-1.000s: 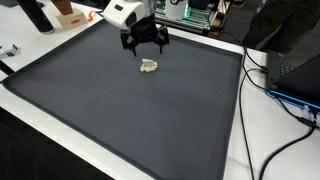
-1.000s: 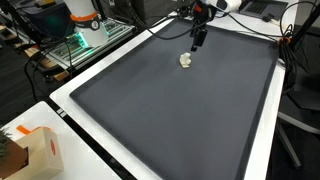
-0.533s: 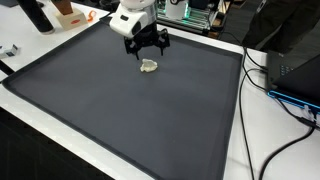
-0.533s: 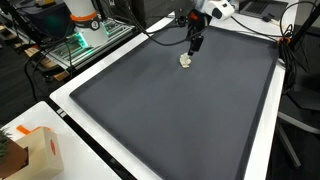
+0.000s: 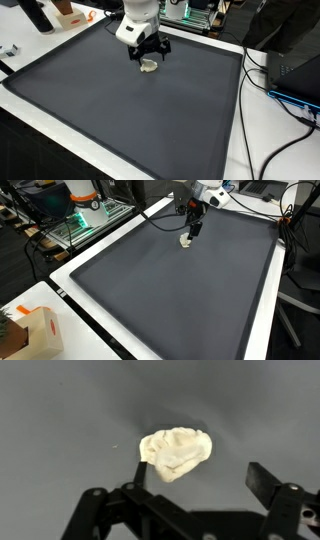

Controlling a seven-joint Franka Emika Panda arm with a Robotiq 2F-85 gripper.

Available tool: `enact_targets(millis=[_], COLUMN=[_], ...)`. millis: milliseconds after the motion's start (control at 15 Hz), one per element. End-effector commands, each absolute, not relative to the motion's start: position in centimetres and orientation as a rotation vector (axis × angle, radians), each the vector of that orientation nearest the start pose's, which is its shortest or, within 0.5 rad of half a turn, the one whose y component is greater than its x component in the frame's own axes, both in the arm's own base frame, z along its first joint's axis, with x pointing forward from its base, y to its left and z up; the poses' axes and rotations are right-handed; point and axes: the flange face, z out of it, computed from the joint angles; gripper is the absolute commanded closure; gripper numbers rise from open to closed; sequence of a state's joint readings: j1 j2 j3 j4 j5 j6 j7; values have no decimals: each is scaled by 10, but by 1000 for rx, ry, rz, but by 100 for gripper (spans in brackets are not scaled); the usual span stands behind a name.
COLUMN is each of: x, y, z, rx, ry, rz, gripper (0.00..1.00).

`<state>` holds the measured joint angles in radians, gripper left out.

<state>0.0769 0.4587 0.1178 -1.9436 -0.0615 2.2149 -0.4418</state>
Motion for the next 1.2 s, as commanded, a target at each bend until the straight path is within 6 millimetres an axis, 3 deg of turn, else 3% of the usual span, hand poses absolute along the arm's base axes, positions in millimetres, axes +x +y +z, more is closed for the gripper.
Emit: enact_targets(millis=[0,867,1000,1067,1133], x=[587,585,585,585,585], y=[109,100,102,102,102], z=[221,215,215,214,213], rx=[-2912,-2901,-2892,-2889,-2884], ry=[-1063,-1120,-1135,-1143,-1149], rz=[280,303,298,299,298], gripper=[0,1,14,30,40])
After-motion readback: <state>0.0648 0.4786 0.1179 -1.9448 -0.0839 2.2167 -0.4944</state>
